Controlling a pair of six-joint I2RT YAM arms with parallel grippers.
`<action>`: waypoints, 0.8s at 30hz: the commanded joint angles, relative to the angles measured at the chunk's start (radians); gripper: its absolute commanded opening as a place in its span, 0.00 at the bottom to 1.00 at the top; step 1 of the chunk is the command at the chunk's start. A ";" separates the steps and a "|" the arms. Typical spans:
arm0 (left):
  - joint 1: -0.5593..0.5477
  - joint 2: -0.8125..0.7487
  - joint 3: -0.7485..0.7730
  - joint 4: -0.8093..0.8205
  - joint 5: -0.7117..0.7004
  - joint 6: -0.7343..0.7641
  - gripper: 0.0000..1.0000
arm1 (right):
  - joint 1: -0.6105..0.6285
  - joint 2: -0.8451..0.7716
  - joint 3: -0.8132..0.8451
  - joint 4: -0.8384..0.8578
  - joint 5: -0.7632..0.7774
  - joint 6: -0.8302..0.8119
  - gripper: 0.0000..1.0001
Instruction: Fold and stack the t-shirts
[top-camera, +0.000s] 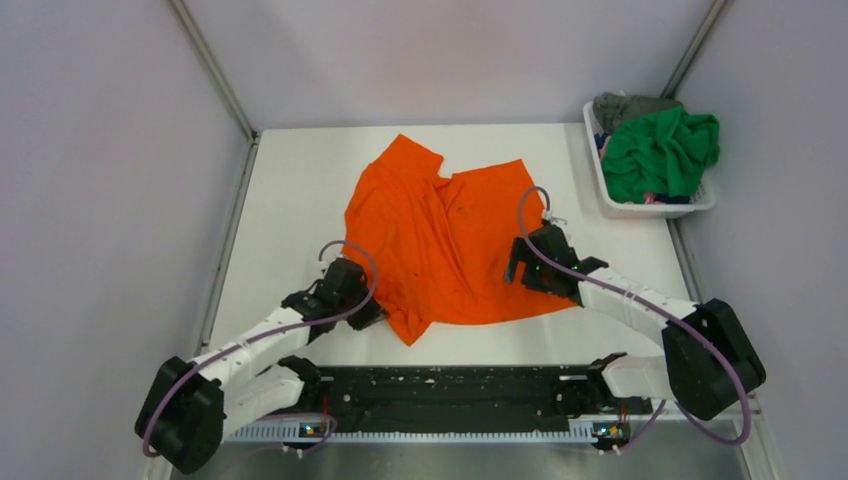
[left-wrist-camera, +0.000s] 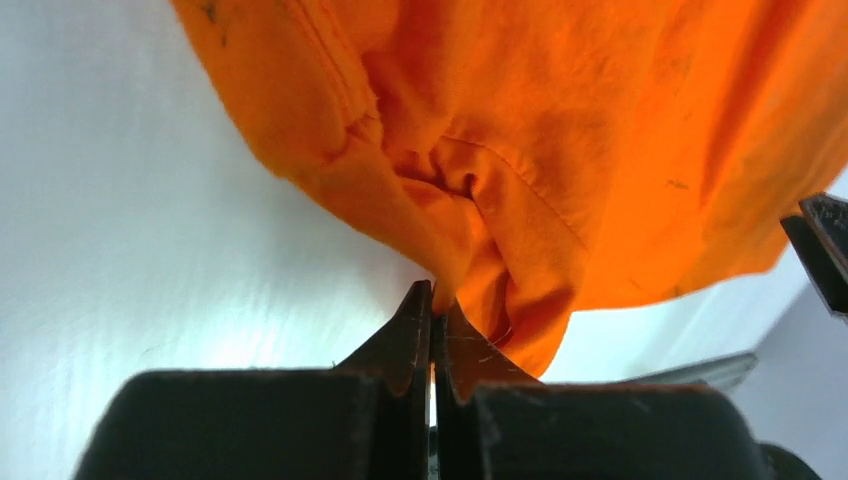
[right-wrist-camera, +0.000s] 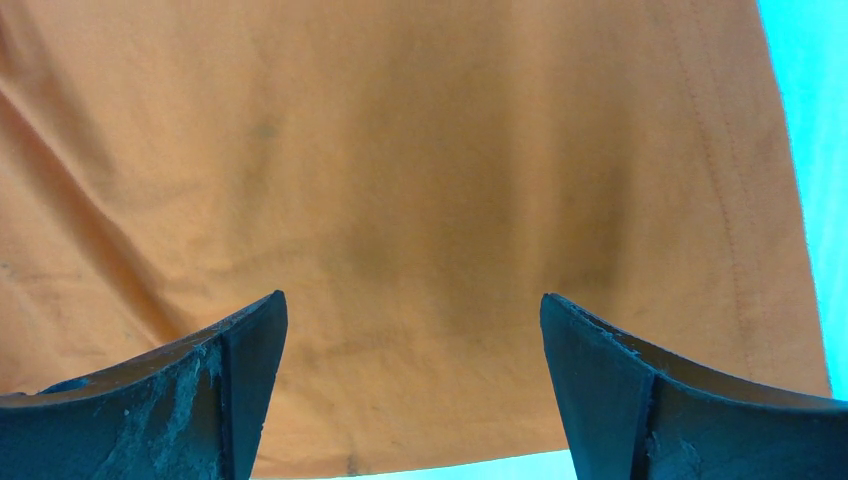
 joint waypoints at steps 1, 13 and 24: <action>-0.001 -0.119 0.159 -0.436 -0.216 0.013 0.00 | -0.022 -0.017 -0.018 -0.016 0.050 0.019 0.95; 0.001 -0.196 0.260 -0.880 -0.302 -0.006 0.06 | -0.028 -0.066 0.004 -0.092 0.067 0.008 0.95; 0.001 -0.045 0.518 -0.947 -0.609 0.002 0.99 | -0.028 -0.098 0.093 -0.111 0.095 -0.069 0.96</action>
